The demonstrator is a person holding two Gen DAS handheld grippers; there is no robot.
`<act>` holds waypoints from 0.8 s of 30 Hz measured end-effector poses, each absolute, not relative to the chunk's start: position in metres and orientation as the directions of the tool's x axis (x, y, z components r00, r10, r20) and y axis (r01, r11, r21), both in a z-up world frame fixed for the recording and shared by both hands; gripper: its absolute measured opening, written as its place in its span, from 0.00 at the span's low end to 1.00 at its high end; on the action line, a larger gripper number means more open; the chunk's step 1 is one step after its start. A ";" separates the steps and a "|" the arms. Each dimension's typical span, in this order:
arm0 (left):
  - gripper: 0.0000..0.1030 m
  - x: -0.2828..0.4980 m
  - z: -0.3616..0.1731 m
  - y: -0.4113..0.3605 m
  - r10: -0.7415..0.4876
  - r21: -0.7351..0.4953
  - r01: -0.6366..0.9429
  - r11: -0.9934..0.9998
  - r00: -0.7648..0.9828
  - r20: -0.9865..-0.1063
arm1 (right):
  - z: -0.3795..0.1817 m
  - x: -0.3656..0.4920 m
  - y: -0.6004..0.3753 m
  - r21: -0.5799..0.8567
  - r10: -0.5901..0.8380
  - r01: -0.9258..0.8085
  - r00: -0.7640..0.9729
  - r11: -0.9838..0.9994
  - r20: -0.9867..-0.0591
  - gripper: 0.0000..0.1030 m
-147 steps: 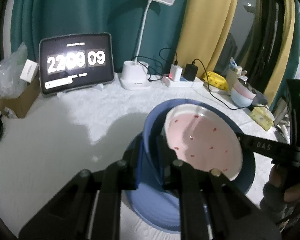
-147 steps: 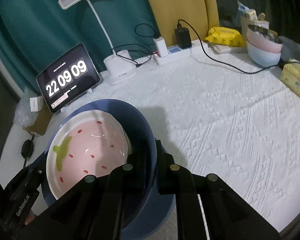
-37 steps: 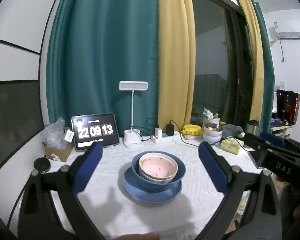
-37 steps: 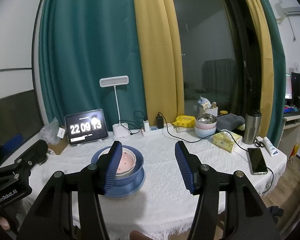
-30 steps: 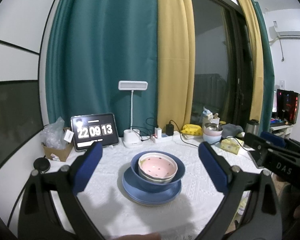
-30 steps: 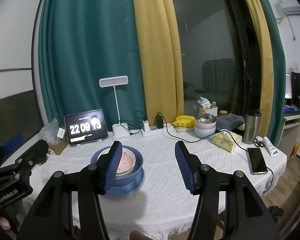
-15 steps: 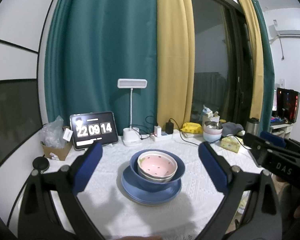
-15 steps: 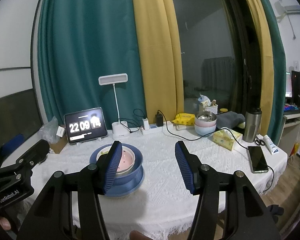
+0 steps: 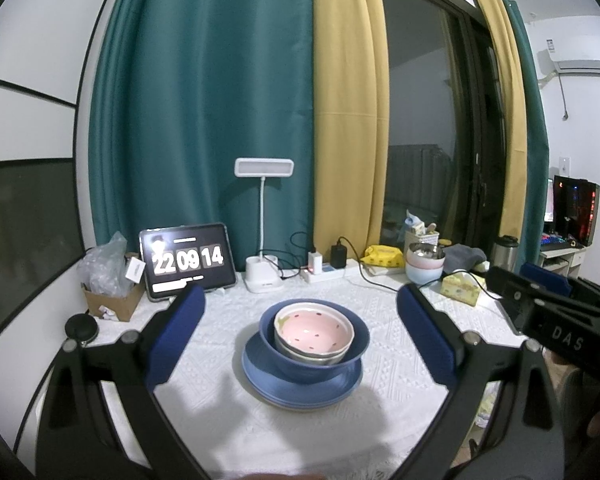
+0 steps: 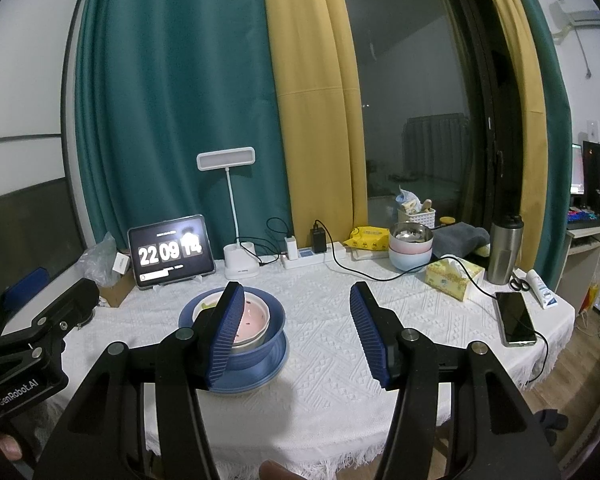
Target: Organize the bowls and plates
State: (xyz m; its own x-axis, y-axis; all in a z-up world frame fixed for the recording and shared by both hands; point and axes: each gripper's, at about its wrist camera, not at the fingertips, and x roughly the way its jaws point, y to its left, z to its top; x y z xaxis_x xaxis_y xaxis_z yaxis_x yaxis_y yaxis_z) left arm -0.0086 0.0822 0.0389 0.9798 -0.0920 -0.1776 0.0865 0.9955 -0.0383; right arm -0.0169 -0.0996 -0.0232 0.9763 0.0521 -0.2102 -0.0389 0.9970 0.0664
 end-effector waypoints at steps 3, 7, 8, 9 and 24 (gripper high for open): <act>0.95 -0.009 0.039 0.081 -0.092 -0.037 0.087 0.996 0.980 -0.176 | -0.024 -0.016 -0.100 0.066 0.052 -0.039 0.976 0.997 -0.210 0.57; 0.95 -0.008 0.038 0.081 -0.093 -0.038 0.087 0.995 0.980 -0.177 | -0.024 -0.016 -0.100 0.066 0.052 -0.039 0.976 0.997 -0.210 0.57; 0.95 -0.008 0.038 0.081 -0.093 -0.038 0.088 0.995 0.980 -0.178 | -0.024 -0.016 -0.100 0.067 0.052 -0.039 0.976 0.997 -0.211 0.57; 0.95 -0.008 0.038 0.081 -0.093 -0.038 0.088 0.995 0.980 -0.178 | -0.023 -0.016 -0.100 0.066 0.052 -0.038 0.976 0.997 -0.211 0.57; 0.95 -0.008 0.039 0.080 -0.092 -0.038 0.086 0.996 0.979 -0.180 | -0.024 -0.015 -0.100 0.066 0.051 -0.037 0.976 0.997 -0.213 0.57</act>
